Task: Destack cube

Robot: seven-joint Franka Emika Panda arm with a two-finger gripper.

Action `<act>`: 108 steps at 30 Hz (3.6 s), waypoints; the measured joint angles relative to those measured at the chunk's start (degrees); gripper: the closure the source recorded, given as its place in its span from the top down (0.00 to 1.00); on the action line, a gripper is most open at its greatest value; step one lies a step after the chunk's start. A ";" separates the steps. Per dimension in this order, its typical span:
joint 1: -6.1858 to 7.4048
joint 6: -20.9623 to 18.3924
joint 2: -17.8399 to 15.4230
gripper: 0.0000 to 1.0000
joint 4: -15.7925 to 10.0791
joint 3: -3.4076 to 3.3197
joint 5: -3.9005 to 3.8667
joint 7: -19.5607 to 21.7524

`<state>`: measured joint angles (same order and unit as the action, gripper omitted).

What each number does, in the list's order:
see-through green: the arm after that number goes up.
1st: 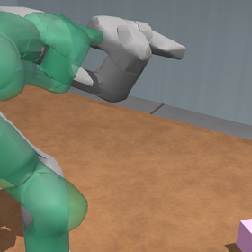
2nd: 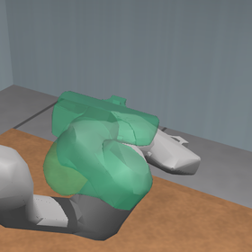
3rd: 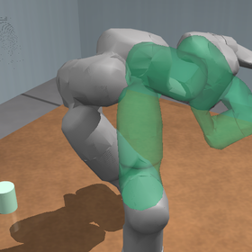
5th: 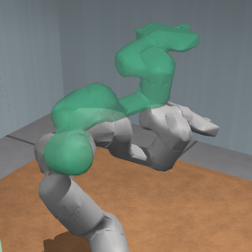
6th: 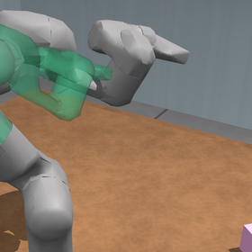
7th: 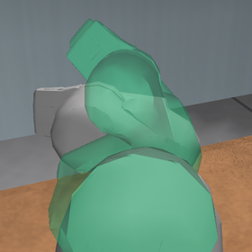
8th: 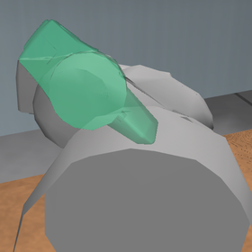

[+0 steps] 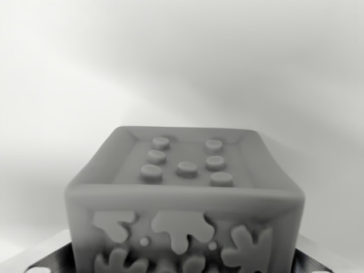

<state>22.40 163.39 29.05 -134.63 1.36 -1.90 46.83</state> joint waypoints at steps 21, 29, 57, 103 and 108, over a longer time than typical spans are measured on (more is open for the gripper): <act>0.05 0.11 0.22 1.00 0.10 -0.02 0.00 0.00; 0.05 0.11 0.22 1.00 0.10 -0.02 0.00 0.00; -0.01 -4.23 -5.95 1.00 -1.48 0.12 0.16 -0.09; -0.09 -29.67 -30.00 1.00 0.13 0.38 1.67 -1.17; -0.09 -32.41 -31.68 1.00 1.22 0.38 1.72 -1.22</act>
<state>22.31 130.98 -2.63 -133.41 1.74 -0.18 45.61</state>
